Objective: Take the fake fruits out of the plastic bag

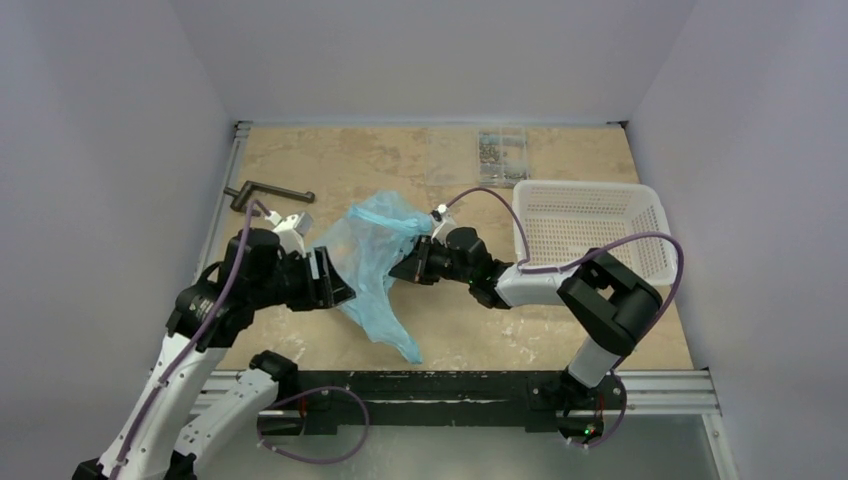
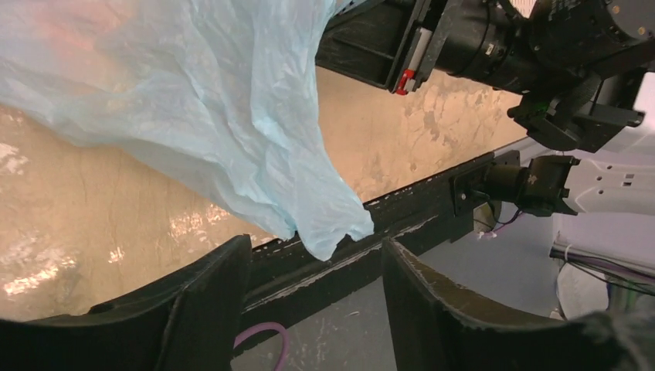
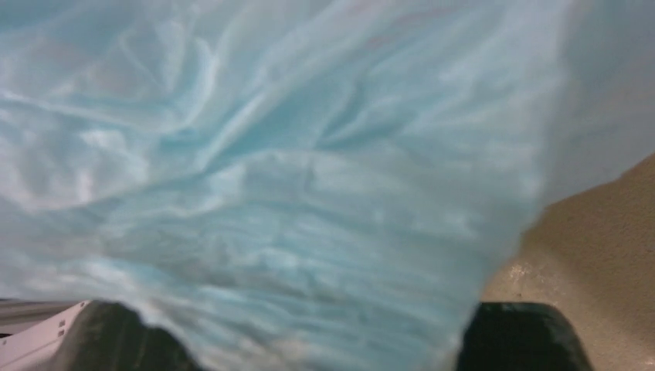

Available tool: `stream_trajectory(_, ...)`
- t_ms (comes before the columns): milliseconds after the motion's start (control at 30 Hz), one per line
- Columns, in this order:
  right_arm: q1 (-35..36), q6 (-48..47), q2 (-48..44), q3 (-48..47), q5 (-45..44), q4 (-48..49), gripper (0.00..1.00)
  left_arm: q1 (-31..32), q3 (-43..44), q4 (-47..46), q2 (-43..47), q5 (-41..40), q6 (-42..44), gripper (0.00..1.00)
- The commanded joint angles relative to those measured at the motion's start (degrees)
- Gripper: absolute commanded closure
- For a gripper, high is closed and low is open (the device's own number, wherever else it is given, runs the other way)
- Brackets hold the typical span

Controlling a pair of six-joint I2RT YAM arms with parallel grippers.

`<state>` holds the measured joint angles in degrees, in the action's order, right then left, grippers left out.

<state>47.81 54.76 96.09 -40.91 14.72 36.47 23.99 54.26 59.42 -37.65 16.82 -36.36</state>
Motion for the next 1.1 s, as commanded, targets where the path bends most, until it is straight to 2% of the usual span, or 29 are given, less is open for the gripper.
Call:
stream_trajectory(0, 0.6, -0.4, -1.6, -1.0, 0.0, 3.5, 1.00, -0.2, 7.7, 2.5, -6.6, -0.9, 6.8, 0.36)
stream_trajectory(100, 0.8, -0.4, -2.0, -1.0, 0.2, 3.6, 1.00, 1.2, 10.1, 0.4, -10.0, -3.8, 7.9, 0.30)
stream_trajectory(267, 0.9, -0.6, -3.0, -0.7, 0.1, 3.4, 1.00, 10.4, 15.3, 2.1, -17.1, -20.7, 9.8, 0.23)
stream_trajectory(367, 0.9, -0.6, -3.3, -0.5, 0.2, 3.4, 1.00, 14.8, 17.3, 1.9, -22.2, -27.1, 9.7, 0.20)
stream_trajectory(567, 1.0, -0.4, -3.7, -0.4, 0.6, 3.6, 1.00, 17.6, 17.5, -0.2, -28.8, -35.3, 9.8, 0.07)
stream_trajectory(667, 1.0, -0.4, -3.9, -0.2, 0.7, 3.6, 1.00, 17.7, 16.6, -2.6, -30.9, -35.2, 9.7, 0.04)
stream_trajectory(1067, 1.1, -0.9, -4.2, 0.0, 1.1, 3.6, 1.00, 17.7, 14.6, -8.9, -36.7, -29.4, 8.4, 0.05)
